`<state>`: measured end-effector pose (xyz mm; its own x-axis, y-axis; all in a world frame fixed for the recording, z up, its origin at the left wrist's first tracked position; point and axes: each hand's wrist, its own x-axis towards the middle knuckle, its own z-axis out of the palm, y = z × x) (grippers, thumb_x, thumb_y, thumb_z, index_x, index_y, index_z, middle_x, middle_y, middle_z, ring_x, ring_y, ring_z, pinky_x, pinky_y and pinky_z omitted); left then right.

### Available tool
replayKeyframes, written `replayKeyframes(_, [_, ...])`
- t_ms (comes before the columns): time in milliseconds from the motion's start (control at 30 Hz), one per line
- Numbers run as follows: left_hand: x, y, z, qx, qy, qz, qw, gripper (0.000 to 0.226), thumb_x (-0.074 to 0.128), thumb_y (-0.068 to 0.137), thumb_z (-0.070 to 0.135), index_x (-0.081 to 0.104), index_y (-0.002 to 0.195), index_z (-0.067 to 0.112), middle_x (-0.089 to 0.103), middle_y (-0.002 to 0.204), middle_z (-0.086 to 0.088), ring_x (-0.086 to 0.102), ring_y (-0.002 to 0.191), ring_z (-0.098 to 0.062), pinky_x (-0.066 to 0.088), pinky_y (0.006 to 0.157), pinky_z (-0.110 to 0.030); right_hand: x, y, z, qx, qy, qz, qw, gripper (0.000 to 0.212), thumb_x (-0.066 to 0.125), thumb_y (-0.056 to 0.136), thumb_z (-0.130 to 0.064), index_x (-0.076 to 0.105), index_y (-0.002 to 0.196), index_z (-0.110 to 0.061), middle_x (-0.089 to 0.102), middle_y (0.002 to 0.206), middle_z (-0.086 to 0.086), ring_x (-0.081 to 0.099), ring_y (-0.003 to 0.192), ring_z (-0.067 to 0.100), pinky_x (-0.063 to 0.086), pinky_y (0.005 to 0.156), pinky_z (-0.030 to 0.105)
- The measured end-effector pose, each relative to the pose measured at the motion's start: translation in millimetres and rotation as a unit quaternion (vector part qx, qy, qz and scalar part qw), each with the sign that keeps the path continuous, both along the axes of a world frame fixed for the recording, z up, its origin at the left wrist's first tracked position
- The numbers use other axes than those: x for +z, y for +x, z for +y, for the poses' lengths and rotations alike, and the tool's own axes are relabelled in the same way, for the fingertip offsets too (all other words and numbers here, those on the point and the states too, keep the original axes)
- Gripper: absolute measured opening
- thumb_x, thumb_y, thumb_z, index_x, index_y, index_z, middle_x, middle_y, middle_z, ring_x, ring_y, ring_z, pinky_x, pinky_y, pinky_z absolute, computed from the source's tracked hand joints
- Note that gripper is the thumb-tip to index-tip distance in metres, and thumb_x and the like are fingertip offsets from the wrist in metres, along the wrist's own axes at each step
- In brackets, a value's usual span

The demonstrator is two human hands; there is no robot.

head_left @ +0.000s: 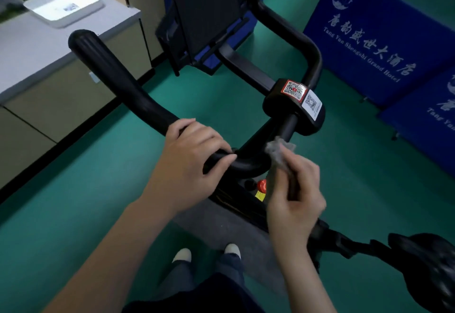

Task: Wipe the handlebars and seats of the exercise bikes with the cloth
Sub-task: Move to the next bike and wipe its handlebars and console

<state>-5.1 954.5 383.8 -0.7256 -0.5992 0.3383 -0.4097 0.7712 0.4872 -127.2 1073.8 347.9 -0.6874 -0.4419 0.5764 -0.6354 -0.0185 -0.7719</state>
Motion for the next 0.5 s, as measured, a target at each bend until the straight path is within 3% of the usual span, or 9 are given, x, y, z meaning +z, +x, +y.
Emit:
replayKeyframes(67, [-0.2,-2.3,2.5,0.016,0.003,0.003,1.000,0.025,0.052,0.089,0.040,0.068,0.082,0.021,0.063,0.086,0.011,0.058,0.090,-0.011,0.019,0.107,-0.027,-1.8,-9.4,-1.0,0.052,0.022,0.091,0.994,0.026,0.060,0.086,0.006,0.066,0.107,-0.010,0.064,0.108,-0.015,0.058,0.094,0.020,0.050,0.082,0.034])
replayKeyframes(133, [-0.6,-4.0,4.7,0.027,0.003,0.004,1.000,0.026,0.052,0.089,0.040,0.067,0.082,0.021,0.063,0.086,0.011,0.057,0.089,-0.010,0.021,0.108,-0.029,-5.0,-22.5,-0.1,0.071,0.039,0.115,0.990,0.025,0.061,0.087,0.005,0.067,0.107,-0.009,0.067,0.109,-0.007,0.055,0.093,0.020,0.050,0.079,0.038])
replayKeyframes(333, [-0.4,-10.2,10.5,0.058,-0.002,0.011,0.998,0.024,0.053,0.087,0.038,0.066,0.079,0.020,0.062,0.084,0.012,0.056,0.086,-0.008,0.022,0.110,-0.035,-1.0,-78.9,-15.2,0.089,0.076,0.149,0.982,0.023,0.060,0.085,0.013,0.070,0.101,0.000,0.062,0.101,-0.007,0.054,0.083,0.026,0.050,0.075,0.031])
replayKeyframes(500, [-2.0,-16.6,22.2,0.099,-0.004,0.021,0.995,0.027,0.053,0.087,0.041,0.067,0.081,0.019,0.062,0.086,0.012,0.056,0.089,-0.009,0.021,0.112,-0.036,12.8,-107.5,-26.3,0.108,0.087,0.158,0.978,0.023,0.057,0.088,0.009,0.070,0.102,-0.002,0.065,0.100,-0.006,0.054,0.088,0.022,0.046,0.082,0.023])
